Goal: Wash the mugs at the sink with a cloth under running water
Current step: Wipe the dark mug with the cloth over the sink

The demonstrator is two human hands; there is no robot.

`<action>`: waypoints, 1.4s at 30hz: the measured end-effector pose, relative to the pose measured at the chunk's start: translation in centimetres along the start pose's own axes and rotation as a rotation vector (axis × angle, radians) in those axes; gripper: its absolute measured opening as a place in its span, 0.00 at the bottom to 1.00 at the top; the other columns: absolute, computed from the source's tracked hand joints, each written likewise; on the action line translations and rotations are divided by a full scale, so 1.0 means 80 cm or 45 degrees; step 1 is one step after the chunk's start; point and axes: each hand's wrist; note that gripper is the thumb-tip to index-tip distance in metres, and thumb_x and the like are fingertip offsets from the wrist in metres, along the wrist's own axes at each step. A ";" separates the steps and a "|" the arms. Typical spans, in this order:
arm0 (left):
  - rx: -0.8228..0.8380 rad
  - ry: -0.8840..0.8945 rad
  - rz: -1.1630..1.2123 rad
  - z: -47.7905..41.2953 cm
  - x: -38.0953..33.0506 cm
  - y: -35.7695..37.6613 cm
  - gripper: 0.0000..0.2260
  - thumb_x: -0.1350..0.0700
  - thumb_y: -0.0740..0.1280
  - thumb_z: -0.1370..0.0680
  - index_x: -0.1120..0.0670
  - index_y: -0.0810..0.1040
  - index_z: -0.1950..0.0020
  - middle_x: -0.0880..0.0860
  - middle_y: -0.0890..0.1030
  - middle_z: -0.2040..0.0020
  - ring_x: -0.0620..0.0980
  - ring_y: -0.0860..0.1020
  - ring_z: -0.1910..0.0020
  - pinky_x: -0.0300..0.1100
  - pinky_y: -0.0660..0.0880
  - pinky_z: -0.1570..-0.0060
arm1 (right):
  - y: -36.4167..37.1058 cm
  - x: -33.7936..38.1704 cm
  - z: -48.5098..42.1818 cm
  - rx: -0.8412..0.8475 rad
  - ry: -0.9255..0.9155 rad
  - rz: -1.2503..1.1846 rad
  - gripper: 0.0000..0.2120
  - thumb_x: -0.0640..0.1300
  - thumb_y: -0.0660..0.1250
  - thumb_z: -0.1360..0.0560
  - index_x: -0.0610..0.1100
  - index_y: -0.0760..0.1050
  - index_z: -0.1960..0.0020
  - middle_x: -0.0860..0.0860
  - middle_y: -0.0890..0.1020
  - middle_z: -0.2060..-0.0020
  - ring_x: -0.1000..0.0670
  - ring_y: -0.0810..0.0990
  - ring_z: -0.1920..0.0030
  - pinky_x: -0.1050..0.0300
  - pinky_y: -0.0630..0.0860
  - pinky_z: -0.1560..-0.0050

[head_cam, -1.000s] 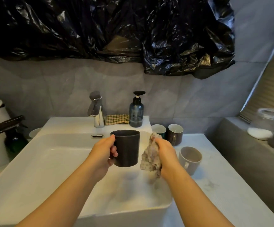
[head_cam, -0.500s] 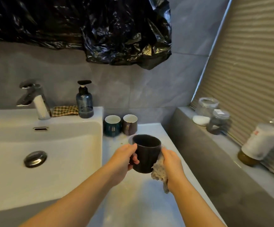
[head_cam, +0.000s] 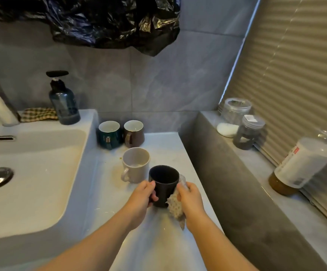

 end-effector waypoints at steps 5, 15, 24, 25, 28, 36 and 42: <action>-0.072 0.053 -0.080 -0.017 0.007 0.003 0.13 0.55 0.54 0.17 0.56 0.68 0.60 0.55 0.73 0.62 0.49 0.72 0.58 0.39 0.71 0.57 | -0.004 0.003 -0.013 0.042 -0.002 0.017 0.07 0.50 0.56 0.19 0.48 0.68 0.49 0.51 0.75 0.63 0.56 0.74 0.65 0.53 0.79 0.66; -0.372 0.338 -0.713 -0.013 0.000 -0.011 0.06 0.55 0.66 0.23 0.54 0.73 0.59 0.53 0.77 0.59 0.49 0.75 0.61 0.38 0.69 0.65 | -0.012 -0.011 -0.019 -0.081 -0.088 0.174 0.01 0.46 0.57 0.20 0.50 0.66 0.51 0.50 0.75 0.59 0.51 0.76 0.58 0.54 0.77 0.59; 0.168 0.212 -0.268 0.028 -0.030 -0.032 0.05 0.59 0.63 0.21 0.54 0.77 0.49 0.55 0.82 0.51 0.49 0.80 0.52 0.45 0.79 0.50 | 0.011 -0.004 0.016 0.357 -0.203 0.152 0.11 0.39 0.61 0.22 0.51 0.77 0.45 0.50 0.79 0.49 0.51 0.79 0.48 0.63 0.78 0.57; 0.112 0.224 -0.302 0.030 -0.030 -0.039 0.04 0.60 0.63 0.21 0.56 0.77 0.53 0.57 0.82 0.53 0.51 0.80 0.53 0.48 0.79 0.48 | 0.014 -0.006 0.018 0.347 -0.228 0.148 0.13 0.38 0.63 0.23 0.53 0.75 0.43 0.51 0.79 0.48 0.53 0.78 0.48 0.63 0.78 0.56; 0.080 0.227 -0.384 0.038 -0.028 -0.063 0.07 0.58 0.62 0.21 0.56 0.73 0.58 0.60 0.79 0.53 0.54 0.77 0.52 0.55 0.75 0.42 | 0.024 -0.010 0.025 0.311 -0.248 0.136 0.15 0.38 0.65 0.24 0.52 0.72 0.41 0.54 0.80 0.50 0.53 0.79 0.47 0.63 0.79 0.54; -0.037 0.410 -0.355 0.072 -0.022 -0.127 0.08 0.62 0.61 0.21 0.50 0.68 0.56 0.54 0.73 0.62 0.50 0.74 0.65 0.48 0.75 0.62 | 0.065 -0.026 0.056 0.354 -0.255 0.224 0.07 0.37 0.61 0.23 0.48 0.72 0.50 0.44 0.80 0.54 0.52 0.79 0.58 0.60 0.75 0.59; 0.089 0.828 -1.900 0.102 0.001 -0.159 0.09 0.60 0.64 0.27 0.50 0.73 0.49 0.54 0.74 0.54 0.58 0.77 0.55 0.47 0.70 0.61 | 0.087 -0.060 0.071 0.615 -0.217 0.805 0.09 0.33 0.64 0.29 0.46 0.75 0.61 0.47 0.75 0.63 0.52 0.74 0.64 0.60 0.75 0.62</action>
Point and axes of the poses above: each hand's wrist, its own z-axis away from the middle knuckle, its own y-axis out of the palm, x = y × z
